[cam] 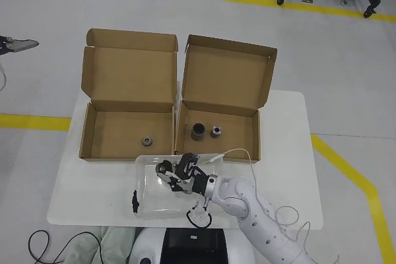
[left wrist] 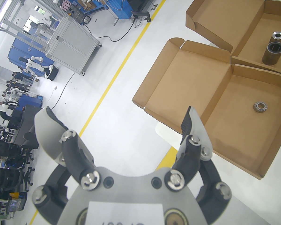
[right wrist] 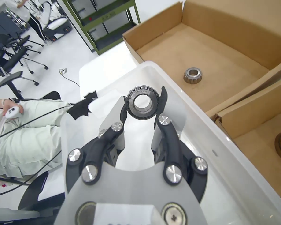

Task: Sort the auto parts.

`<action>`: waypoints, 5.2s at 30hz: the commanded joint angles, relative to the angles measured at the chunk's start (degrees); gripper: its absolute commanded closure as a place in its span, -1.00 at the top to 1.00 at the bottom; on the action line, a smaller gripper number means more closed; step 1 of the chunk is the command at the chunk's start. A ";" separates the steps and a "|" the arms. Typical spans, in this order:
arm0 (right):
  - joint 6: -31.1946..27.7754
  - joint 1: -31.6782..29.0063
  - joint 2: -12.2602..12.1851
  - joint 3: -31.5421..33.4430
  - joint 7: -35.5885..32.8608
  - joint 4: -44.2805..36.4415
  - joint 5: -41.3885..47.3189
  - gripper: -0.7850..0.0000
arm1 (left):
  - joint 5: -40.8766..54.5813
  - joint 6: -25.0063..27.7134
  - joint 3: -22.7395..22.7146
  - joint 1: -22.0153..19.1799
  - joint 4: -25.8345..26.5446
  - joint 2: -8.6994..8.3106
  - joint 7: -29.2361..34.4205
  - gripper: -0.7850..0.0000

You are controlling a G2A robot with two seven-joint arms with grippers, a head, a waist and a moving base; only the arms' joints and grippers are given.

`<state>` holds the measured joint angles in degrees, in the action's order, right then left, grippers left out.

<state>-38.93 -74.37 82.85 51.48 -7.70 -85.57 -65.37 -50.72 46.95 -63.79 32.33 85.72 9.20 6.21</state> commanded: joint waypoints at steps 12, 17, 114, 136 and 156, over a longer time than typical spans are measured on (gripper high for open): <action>-6.89 3.69 -0.55 1.53 11.39 -1.40 1.12 -1.00 | 0.00 0.00 0.00 0.00 0.00 0.00 0.00 1.00; -8.28 6.35 -0.53 2.08 14.18 -2.12 1.69 -1.00 | 0.00 0.00 0.00 0.00 0.00 0.00 0.00 1.00; 14.14 35.91 8.83 -17.30 -12.33 24.48 9.23 -1.00 | 0.00 0.00 0.00 0.00 0.00 0.00 0.00 1.00; 14.19 48.61 22.25 -26.63 -17.42 53.56 15.22 -1.00 | 0.00 0.00 0.00 0.00 0.00 0.00 0.00 1.00; 13.56 51.71 28.48 -27.32 -12.05 65.37 13.83 -0.29 | 0.00 0.00 0.00 0.00 0.00 0.00 0.00 1.00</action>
<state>-25.25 -22.73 111.22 24.08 -20.34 -20.32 -51.48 -50.72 46.95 -63.79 32.33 85.72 9.20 6.21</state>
